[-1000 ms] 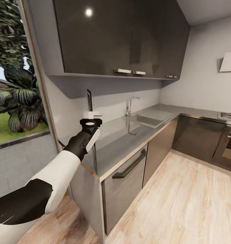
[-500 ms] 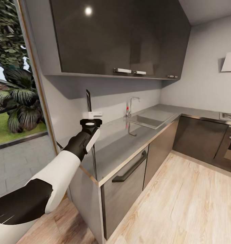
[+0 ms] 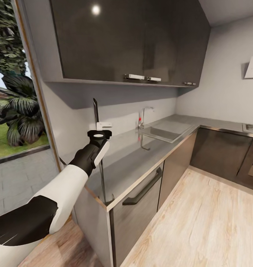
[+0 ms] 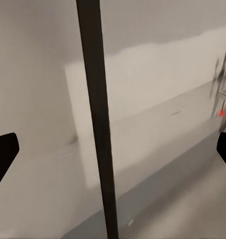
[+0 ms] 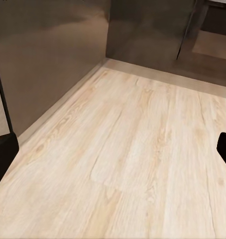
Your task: Pick up the poster from the kitchen countertop and hang it on one of the wall nails in the kitchen.
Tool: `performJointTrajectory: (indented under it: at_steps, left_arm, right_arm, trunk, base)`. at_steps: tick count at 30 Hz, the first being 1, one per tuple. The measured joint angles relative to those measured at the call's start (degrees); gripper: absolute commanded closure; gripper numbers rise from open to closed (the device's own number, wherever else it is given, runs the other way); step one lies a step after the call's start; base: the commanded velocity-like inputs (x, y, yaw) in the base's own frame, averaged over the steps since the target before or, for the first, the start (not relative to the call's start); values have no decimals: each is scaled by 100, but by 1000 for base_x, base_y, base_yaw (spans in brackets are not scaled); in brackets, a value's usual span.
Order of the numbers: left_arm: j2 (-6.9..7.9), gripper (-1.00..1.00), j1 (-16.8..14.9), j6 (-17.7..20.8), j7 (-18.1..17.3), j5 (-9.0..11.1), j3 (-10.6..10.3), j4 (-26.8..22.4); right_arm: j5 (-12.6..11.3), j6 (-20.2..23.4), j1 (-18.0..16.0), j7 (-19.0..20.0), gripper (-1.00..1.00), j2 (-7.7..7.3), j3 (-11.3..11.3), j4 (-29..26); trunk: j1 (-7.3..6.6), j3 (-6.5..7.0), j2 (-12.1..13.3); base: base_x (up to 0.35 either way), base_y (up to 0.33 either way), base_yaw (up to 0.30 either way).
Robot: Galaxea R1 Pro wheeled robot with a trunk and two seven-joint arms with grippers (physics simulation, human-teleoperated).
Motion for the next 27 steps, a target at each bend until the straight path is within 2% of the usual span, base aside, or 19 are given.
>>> performJointTrajectory:
  at_steps: [10, 17, 27]
  left_arm:
    - [0, -100, 0, -1, 0, 1, 17, 0]
    - [0, -100, 0, 0, 0, -2, 26, 0]
    - [0, -100, 0, 0, 0, -3, 49, 7]
  right_arm:
    - [-2, 0, 0, 0, -100, 0, 3, 43]
    - [0, 0, 0, 0, -100, -4, 8, 74]
    - [0, 0, 0, 0, -100, -9, 9, 79]
  trunk:
    - [0, 0, 0]
    - [-1, 0, 0]
    - [1, 0, 0]
  base:
    - [13, 0, 0]
    - [156, 0, 0]
    - [12, 0, 0]
